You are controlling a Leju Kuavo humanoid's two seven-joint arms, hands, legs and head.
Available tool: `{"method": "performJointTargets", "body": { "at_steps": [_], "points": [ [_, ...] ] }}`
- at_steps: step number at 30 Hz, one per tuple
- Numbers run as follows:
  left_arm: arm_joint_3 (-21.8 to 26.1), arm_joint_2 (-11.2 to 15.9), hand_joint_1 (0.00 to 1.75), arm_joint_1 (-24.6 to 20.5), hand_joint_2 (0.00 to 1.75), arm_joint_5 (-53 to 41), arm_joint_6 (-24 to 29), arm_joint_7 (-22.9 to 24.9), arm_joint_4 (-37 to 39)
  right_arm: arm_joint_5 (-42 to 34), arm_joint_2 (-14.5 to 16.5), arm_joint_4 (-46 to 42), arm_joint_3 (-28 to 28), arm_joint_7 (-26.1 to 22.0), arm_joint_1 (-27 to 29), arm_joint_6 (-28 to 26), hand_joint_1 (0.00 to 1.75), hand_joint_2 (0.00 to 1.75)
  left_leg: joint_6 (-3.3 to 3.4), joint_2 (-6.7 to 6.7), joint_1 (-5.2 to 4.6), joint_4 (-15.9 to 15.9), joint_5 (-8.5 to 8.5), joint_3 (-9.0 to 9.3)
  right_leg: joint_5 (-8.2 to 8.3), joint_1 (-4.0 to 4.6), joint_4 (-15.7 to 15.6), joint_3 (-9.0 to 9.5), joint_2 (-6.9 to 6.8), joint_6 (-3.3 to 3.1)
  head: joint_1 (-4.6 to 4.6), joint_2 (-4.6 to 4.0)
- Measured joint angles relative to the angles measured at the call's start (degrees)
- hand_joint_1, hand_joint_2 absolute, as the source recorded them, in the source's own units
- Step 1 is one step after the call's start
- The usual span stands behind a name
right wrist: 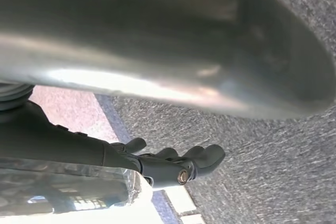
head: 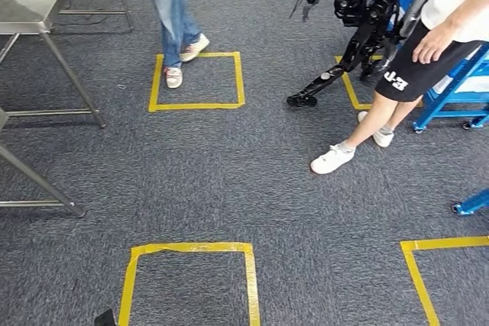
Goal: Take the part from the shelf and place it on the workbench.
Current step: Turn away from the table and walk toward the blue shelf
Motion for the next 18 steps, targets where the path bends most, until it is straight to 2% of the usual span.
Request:
{"method": "performJointTargets", "body": {
  "at_steps": [1,3,5,6,8,10,12,14,15,16,17,18],
  "points": [
    [0.0,0.0,0.0,0.0,0.0,0.0,0.0,0.0,0.0,0.0,0.0,0.0,0.0,0.0,0.1,0.0,0.0,0.0,-0.07,0.26,0.04,0.0,-0.08,0.1,1.26,-0.09,-1.1,0.48,-0.16,0.16,0.0,0.0],
    [0.0,-0.1,0.0,0.0,0.0,0.0,0.0,0.0,0.0,0.0,0.0,0.0,0.0,0.0,0.2,0.0,0.0,0.0,-0.4,0.69,0.12,0.0,-0.33,0.45,5.3,-0.17,-8.4,3.97,-1.3,0.25,0.02,0.0],
    [0.0,-0.1,0.0,0.0,0.0,0.0,0.0,0.0,0.0,0.0,0.0,0.0,0.0,0.0,0.0,0.0,0.0,0.0,-0.96,1.14,-0.13,0.1,-0.63,0.67,7.48,0.14,-14.5,6.72,-2.83,-0.27,0.01,0.0],
    [0.0,-0.1,0.0,0.0,0.0,0.0,0.0,0.0,0.0,0.0,0.0,0.0,0.0,0.0,0.0,0.0,0.0,0.0,-1.23,1.42,-0.29,0.1,-0.72,0.74,7.56,0.32,-15.6,7.09,-3.22,-0.68,-0.02,0.0],
    [0.0,-0.1,0.0,0.0,0.0,0.0,0.0,0.0,0.0,0.0,0.0,0.0,0.0,0.0,-0.1,0.1,0.0,0.0,-1.82,2.03,-0.34,-0.1,-0.83,0.94,7.51,0.5,-15.7,7.02,-2.62,-1.57,-0.08,0.0],
    [0.0,-0.1,0.0,-0.2,0.0,0.0,0.0,0.0,0.0,0.0,-0.1,0.0,0.0,0.0,-0.1,0.1,0.0,0.0,-2.31,1.57,-0.14,1.2,-2.05,0.66,7.71,0.37,-16.0,7.17,-1.94,-2.39,-0.09,0.0],
    [0.0,-0.1,0.0,-0.1,0.0,0.0,0.0,0.0,0.0,0.0,-0.1,0.0,0.0,0.0,-0.2,0.1,0.0,0.0,-2.51,0.37,-0.03,6.8,-5.28,-1.71,7.82,0.25,-16.2,7.28,-1.21,-3.12,-0.14,0.0],
    [0.0,-0.1,0.0,0.1,0.0,0.0,0.0,0.0,0.0,0.0,-0.1,0.0,0.0,0.0,-0.3,0.1,0.0,0.0,-2.5,-0.23,-0.05,14.3,-8.23,-5.36,7.79,0.36,-16.1,7.31,-0.28,-3.44,-0.16,0.0],
    [0.0,-0.1,0.0,0.3,0.0,0.0,0.0,0.1,0.0,0.0,0.0,0.0,0.0,0.0,-0.3,0.1,0.0,0.0,-2.44,-0.35,-0.07,16.3,-8.35,-6.47,7.77,0.41,-16.1,7.38,0.26,-3.47,-0.15,0.0],
    [0.0,-0.1,0.0,0.3,0.0,0.0,0.0,0.1,0.0,0.0,0.0,0.0,0.0,0.0,-0.3,0.2,0.0,0.0,-2.31,-0.43,-0.07,16.2,-7.37,-6.67,7.73,0.44,-16.1,7.48,0.81,-3.45,-0.15,0.0],
    [0.0,-0.1,0.0,0.3,0.0,0.0,0.0,0.1,0.0,0.0,0.0,0.0,0.0,0.0,-0.2,0.2,0.0,0.0,-2.11,-0.59,-0.07,13.8,-5.36,-5.83,7.67,0.45,-16.1,7.64,1.36,-3.4,-0.15,0.0],
    [0.0,-0.1,0.0,0.3,0.0,0.0,0.0,0.2,0.0,0.1,0.0,0.0,0.0,0.0,-0.2,0.2,0.0,0.0,-1.87,-1.07,-0.06,10.1,-2.96,-4.35,7.57,0.44,-16.0,7.75,1.87,-3.28,-0.15,0.0]
  ]
}}
